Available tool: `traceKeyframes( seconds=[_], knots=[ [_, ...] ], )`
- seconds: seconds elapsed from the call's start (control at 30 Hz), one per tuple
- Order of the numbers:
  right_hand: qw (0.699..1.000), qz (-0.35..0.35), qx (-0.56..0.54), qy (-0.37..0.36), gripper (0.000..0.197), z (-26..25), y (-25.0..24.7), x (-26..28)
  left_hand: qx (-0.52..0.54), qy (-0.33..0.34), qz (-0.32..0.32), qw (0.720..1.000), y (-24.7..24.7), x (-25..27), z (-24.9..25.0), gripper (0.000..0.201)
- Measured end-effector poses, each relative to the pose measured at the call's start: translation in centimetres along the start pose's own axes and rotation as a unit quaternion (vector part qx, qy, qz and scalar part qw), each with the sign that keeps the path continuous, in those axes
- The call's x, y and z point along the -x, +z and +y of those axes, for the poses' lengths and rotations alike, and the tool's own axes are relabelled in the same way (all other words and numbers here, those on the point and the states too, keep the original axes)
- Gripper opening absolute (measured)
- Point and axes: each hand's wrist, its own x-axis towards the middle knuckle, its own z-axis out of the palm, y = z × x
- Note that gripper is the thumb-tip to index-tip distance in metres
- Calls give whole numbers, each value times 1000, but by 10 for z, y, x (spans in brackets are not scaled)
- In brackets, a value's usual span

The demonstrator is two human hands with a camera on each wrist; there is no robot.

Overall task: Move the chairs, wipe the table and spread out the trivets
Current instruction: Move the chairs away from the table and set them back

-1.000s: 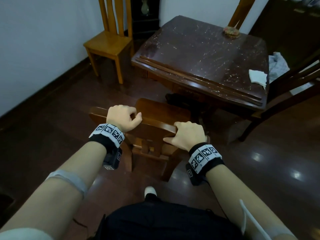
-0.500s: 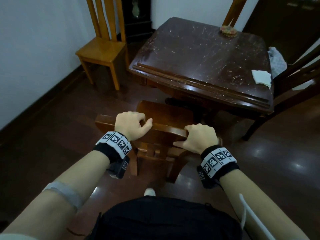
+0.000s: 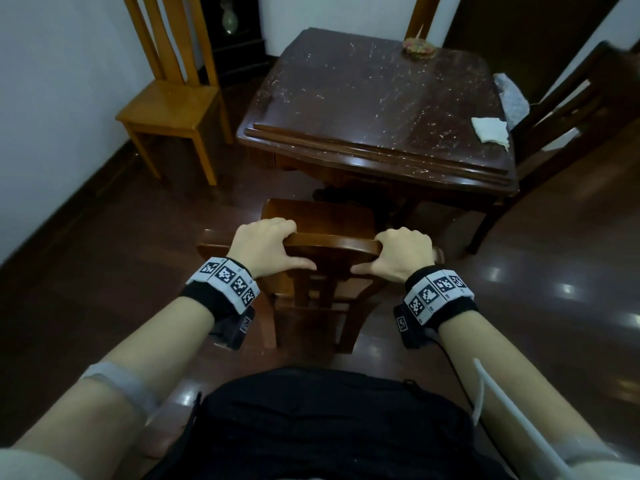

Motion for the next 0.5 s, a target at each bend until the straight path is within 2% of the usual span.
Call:
traceKeyframes(
  seconds=[0.13, 0.4, 0.5],
  knots=[
    [999, 1, -2, 34, 64, -9, 7, 26, -10, 14, 11, 1000, -1, 11, 5, 58],
    [994, 5, -26, 102, 54, -31, 21, 75, 12, 126, 43, 991, 0, 21, -3, 56],
    [992, 6, -26, 122, 54, -35, 24, 84, 20, 150, 46, 987, 3, 21, -4, 55]
  ],
)
